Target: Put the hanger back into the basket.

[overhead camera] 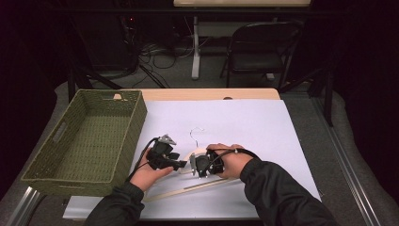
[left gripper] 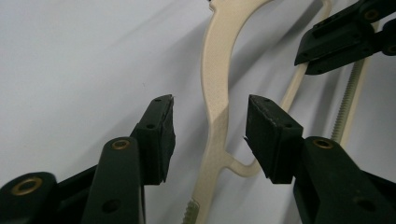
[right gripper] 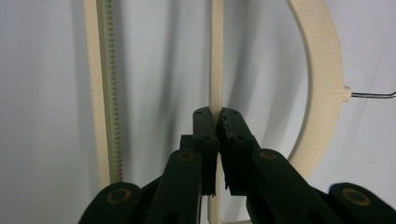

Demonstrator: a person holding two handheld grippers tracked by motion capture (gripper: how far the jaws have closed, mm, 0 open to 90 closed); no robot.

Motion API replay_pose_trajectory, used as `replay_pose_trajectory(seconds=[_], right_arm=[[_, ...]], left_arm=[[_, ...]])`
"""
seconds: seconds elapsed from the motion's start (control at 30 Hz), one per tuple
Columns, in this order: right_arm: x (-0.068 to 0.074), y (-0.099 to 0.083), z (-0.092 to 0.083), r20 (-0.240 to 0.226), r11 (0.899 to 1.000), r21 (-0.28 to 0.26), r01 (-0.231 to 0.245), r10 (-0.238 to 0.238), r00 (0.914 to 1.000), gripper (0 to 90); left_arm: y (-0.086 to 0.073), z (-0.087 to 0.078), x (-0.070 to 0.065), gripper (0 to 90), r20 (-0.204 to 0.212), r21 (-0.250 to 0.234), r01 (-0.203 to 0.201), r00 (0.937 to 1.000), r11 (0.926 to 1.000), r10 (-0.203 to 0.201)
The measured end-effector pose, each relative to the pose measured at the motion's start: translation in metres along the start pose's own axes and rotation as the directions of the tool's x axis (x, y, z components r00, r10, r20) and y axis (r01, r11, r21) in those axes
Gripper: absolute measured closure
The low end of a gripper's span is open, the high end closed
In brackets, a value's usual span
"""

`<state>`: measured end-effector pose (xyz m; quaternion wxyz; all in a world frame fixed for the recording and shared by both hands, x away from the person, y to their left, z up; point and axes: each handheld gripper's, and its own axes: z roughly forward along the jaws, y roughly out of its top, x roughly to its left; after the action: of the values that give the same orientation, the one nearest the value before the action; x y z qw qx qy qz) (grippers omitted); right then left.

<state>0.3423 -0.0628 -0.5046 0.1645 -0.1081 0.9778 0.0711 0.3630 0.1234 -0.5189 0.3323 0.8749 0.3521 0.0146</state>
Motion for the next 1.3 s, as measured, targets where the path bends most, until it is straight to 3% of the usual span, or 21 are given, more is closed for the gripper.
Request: replay_pose_trajectory(seconds=[0.17,0.33,0.47,0.67,1.0,1.13,1.3], right_arm=[[0.000,0.001,-0.001,-0.014,1.000,0.005,0.003,-0.003,0.9999,85.6],[0.001,0.002,-0.001,0.004,1.000,-0.009,0.007,-0.007,1.0000,85.6],[0.001,0.002,0.001,-0.003,1.000,-0.014,-0.005,0.005,1.0000,85.6],[0.000,0.003,0.002,-0.008,1.000,-0.013,-0.013,0.013,0.9999,85.4],[-0.001,-0.003,0.001,-0.033,0.993,-0.080,-0.086,0.084,0.9959,84.5],[0.000,-0.005,-0.004,-0.044,0.987,-0.095,-0.132,0.128,0.9908,80.0],[-0.001,-0.017,-0.015,-0.062,0.954,-0.161,-0.253,0.246,0.9673,76.1]], left_arm=[[0.002,0.008,-0.001,57.7,0.014,0.024,0.000,0.9999,0.9997,0.000],[0.002,0.013,-0.001,67.7,-0.016,0.059,-0.019,0.9997,0.9981,0.020],[0.002,0.013,-0.002,75.8,-0.013,0.062,-0.037,0.9992,0.9974,0.038],[0.002,0.010,-0.004,76.9,-0.021,0.058,-0.048,0.9985,0.9971,0.050],[0.000,0.002,-0.008,77.9,-0.017,0.027,-0.053,0.9984,0.9982,0.054],[0.000,-0.001,-0.009,78.3,-0.017,0.019,-0.067,0.9976,0.9976,0.067],[-0.002,-0.004,-0.011,78.6,-0.014,0.006,-0.069,0.9975,0.9976,0.069]])
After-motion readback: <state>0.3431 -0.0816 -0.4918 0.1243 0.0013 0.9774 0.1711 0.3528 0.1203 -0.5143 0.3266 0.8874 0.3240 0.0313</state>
